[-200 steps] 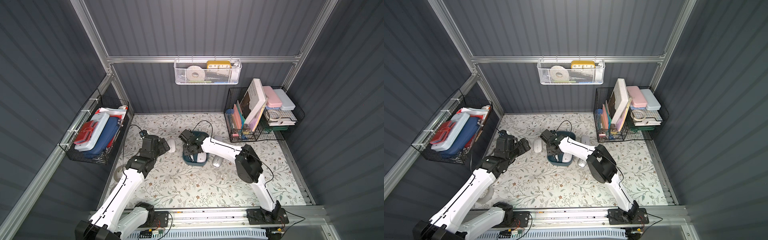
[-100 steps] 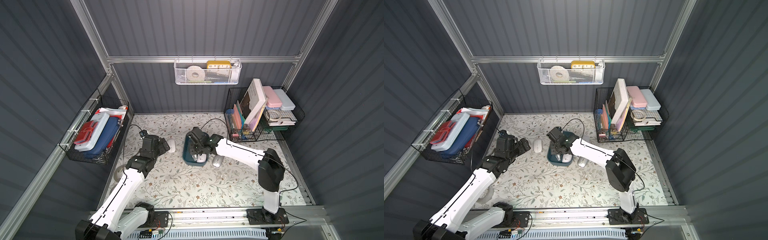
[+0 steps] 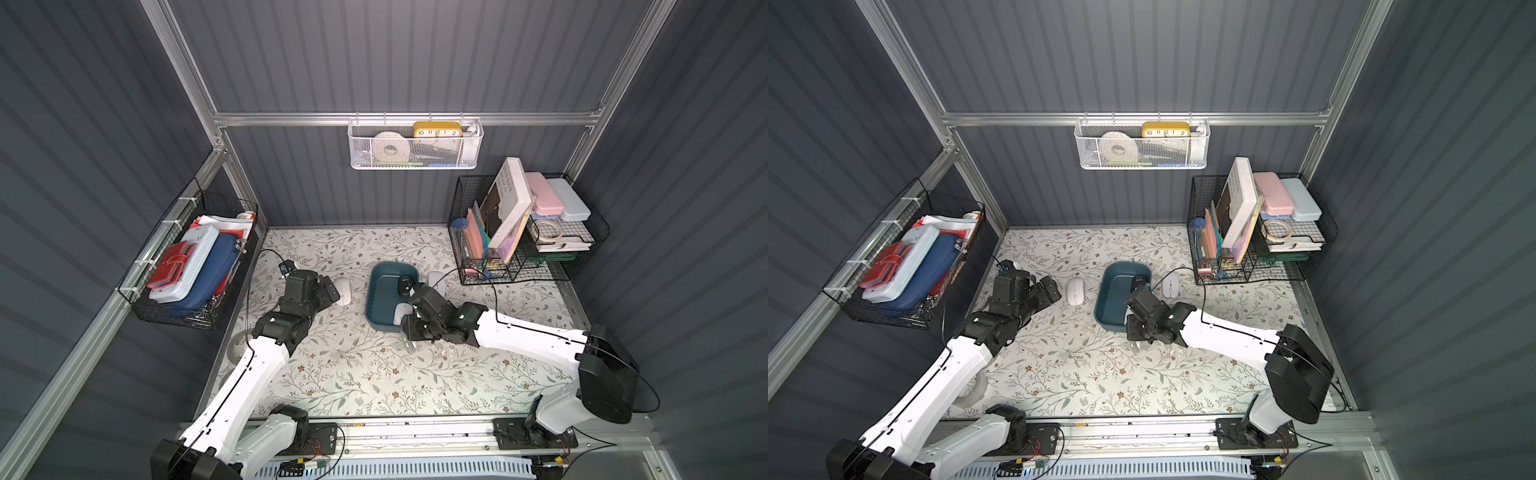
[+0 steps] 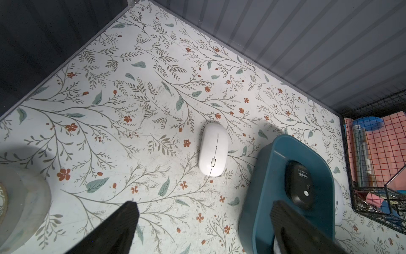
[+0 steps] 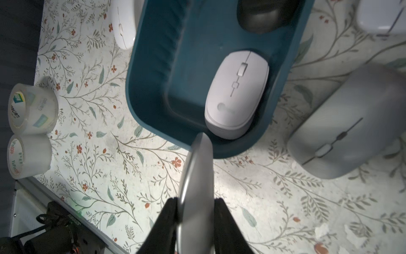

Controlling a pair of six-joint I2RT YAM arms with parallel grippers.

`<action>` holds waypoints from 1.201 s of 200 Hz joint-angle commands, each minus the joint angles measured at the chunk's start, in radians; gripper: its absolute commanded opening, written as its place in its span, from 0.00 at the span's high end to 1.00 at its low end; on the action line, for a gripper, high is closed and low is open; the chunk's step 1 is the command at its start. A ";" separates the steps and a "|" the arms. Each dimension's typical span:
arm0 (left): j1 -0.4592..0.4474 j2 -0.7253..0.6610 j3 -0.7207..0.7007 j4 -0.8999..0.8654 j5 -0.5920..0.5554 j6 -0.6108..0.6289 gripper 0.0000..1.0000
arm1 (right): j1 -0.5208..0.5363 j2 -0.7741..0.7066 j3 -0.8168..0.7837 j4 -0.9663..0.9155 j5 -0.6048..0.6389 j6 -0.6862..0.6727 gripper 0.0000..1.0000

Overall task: Take out the mouse from the storage box
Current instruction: Place the mouse at the center of the board.

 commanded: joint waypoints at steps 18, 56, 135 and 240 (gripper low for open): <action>0.004 0.001 -0.004 0.007 0.005 -0.001 0.01 | 0.003 0.003 -0.115 0.138 -0.033 0.052 0.75; 0.004 0.003 0.000 0.000 0.000 0.003 0.01 | 0.007 -0.010 -0.181 0.209 -0.042 0.075 0.78; 0.004 0.009 -0.010 0.006 -0.002 0.003 0.01 | 0.035 -0.029 -0.249 0.243 -0.027 0.106 0.76; 0.004 0.021 -0.006 0.021 0.043 0.029 0.01 | 0.026 -0.031 -0.280 0.193 0.069 0.139 0.53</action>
